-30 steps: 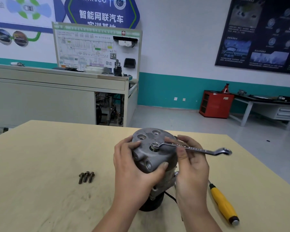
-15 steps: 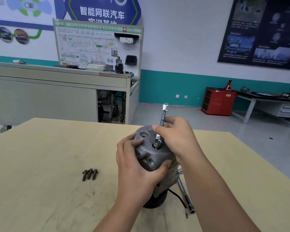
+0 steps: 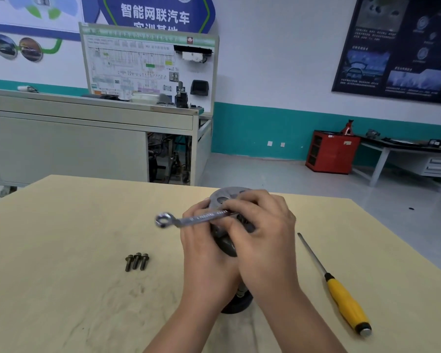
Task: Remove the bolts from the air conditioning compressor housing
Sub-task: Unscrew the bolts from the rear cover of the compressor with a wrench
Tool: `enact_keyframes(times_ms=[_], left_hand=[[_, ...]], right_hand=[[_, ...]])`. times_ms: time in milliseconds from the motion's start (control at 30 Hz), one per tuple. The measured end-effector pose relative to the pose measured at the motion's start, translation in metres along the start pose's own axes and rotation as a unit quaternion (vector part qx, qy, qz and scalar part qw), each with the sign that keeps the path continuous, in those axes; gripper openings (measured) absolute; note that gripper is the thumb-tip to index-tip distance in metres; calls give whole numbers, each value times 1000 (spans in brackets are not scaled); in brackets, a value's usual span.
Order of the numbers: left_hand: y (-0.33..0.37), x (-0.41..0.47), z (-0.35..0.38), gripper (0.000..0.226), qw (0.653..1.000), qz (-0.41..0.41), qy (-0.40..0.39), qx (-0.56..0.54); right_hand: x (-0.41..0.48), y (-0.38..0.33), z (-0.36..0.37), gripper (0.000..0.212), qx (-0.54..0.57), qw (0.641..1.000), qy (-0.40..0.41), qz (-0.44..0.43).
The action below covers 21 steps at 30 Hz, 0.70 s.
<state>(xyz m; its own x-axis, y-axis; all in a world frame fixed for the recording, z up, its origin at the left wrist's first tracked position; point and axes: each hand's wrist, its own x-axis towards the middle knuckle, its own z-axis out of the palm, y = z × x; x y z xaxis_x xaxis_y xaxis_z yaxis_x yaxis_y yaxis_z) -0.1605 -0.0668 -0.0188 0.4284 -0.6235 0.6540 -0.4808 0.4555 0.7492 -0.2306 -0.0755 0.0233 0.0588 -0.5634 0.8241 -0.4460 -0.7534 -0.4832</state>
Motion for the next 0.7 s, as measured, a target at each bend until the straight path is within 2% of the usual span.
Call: enact_keyframes(times_ms=[133,233,333,400,500,600,700], left_hand=[[-7,-3,4,47,1000,-16,6,-25],[-5,-4,4,56,1000,-9,11,-3],[-3,-4,2,59,1000,-4,17,9],[-3,-4,2,60,1000,-4,16,6],[-3,-4,1,60,1000,-4,14,11],[-2,-4,1,59,1000,-1,16,18],[-2,-5,0,58,1000,-5,14,19]], right_hand=[[-22,18,-6,30,42,996,72,-29],[-28,22,-7,25,153,981,98,69],[-23,27,-4,18,306,928,130,169],[-13,29,-4,18,363,891,131,238],[5,30,-5,18,347,878,102,313],[26,30,-9,11,320,870,31,373],[45,25,-13,30,219,899,-70,374]])
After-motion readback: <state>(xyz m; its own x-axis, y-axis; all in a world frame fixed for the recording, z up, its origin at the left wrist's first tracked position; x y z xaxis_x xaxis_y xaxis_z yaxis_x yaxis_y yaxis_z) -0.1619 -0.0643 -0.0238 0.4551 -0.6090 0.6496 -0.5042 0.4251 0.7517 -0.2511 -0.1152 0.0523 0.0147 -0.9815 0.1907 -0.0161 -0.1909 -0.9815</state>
